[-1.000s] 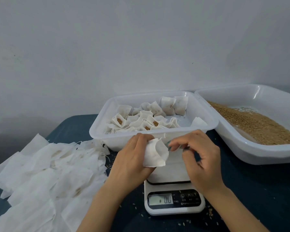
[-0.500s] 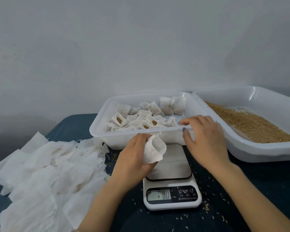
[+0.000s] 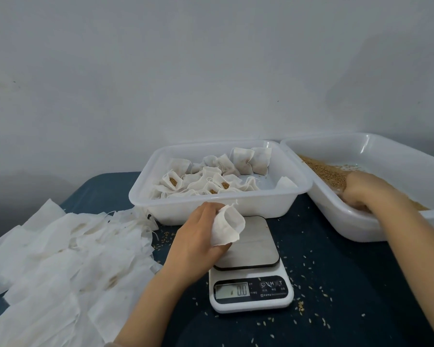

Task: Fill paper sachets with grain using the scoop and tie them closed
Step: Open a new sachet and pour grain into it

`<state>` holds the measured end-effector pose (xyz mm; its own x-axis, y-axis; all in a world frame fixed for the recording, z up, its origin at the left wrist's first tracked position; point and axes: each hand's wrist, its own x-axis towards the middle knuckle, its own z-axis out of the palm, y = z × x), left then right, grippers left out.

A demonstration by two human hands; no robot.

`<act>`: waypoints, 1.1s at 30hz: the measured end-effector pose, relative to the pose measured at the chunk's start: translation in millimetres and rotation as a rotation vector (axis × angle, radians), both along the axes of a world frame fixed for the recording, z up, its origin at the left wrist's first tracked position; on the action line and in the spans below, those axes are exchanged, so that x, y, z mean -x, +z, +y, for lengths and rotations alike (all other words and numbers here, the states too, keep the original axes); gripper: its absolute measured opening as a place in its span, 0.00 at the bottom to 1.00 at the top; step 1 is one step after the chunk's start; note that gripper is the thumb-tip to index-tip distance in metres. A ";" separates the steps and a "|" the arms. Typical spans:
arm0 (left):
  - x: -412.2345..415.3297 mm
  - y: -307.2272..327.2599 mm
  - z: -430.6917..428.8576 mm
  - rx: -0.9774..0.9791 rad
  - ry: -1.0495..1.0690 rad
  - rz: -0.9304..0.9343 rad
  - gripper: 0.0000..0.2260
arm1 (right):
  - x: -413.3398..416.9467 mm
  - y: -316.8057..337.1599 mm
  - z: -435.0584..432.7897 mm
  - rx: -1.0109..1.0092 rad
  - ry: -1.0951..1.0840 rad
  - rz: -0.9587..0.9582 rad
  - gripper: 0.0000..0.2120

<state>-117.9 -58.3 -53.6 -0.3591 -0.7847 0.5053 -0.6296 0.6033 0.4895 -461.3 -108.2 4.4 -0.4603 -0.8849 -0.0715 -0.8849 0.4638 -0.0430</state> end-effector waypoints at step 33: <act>-4.1 -8.0 -4.2 -0.055 -0.019 -0.044 0.19 | 20.8 7.7 47.7 0.179 -0.145 0.029 0.09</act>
<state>-113.7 -62.5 -61.6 -0.3947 -0.8039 0.4450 -0.6399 0.5881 0.4947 -482.1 -60.5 12.1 -0.5835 -0.8064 0.0958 -0.8114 0.5738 -0.1117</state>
